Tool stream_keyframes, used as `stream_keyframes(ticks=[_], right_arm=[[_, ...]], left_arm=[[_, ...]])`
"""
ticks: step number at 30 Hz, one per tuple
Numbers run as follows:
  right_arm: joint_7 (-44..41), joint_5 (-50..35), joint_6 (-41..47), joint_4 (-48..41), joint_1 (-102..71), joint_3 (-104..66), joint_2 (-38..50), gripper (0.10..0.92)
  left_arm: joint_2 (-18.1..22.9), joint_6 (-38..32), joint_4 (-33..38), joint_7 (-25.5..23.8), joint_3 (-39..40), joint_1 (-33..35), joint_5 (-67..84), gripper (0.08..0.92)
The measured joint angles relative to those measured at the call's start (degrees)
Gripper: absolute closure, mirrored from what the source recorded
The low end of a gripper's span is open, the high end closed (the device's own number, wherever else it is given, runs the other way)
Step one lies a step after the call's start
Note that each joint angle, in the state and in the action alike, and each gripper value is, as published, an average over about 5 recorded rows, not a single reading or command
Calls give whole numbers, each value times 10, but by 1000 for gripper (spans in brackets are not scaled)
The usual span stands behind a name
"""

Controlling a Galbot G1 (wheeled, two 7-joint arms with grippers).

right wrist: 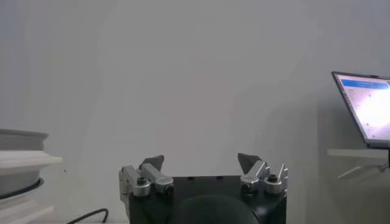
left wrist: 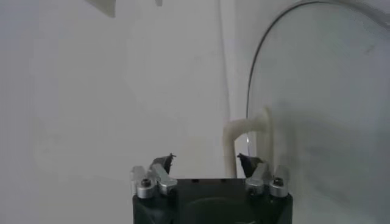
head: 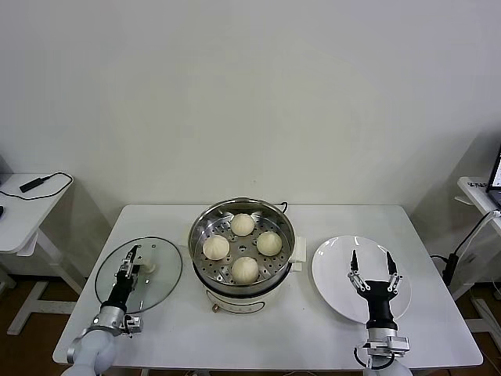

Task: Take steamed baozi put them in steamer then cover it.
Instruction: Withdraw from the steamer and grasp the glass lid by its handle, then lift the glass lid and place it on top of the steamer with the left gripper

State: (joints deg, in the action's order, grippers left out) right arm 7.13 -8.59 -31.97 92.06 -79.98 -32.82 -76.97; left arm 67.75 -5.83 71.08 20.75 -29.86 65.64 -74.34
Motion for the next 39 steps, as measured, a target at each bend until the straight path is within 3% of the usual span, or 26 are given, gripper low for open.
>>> stream_keyframes(ticks=[10,14,26,39], right_arm=[[0,8,0,4,-4,0,-4,203],[-1,9,-1,4,-7,0,-6,203],[-2,14,-6,5,-8,0,-10,203],[-2,20,-7,5,-4,1,-10,203]], left_arm=[[-1,-7,-18,-1,5,-9,7,702],[0,-9,-22,0,6,-13,10,788],[-7,-13,-2,-7,7,-4,43,806],[-25,30,125,-38,-22,44,114,806]])
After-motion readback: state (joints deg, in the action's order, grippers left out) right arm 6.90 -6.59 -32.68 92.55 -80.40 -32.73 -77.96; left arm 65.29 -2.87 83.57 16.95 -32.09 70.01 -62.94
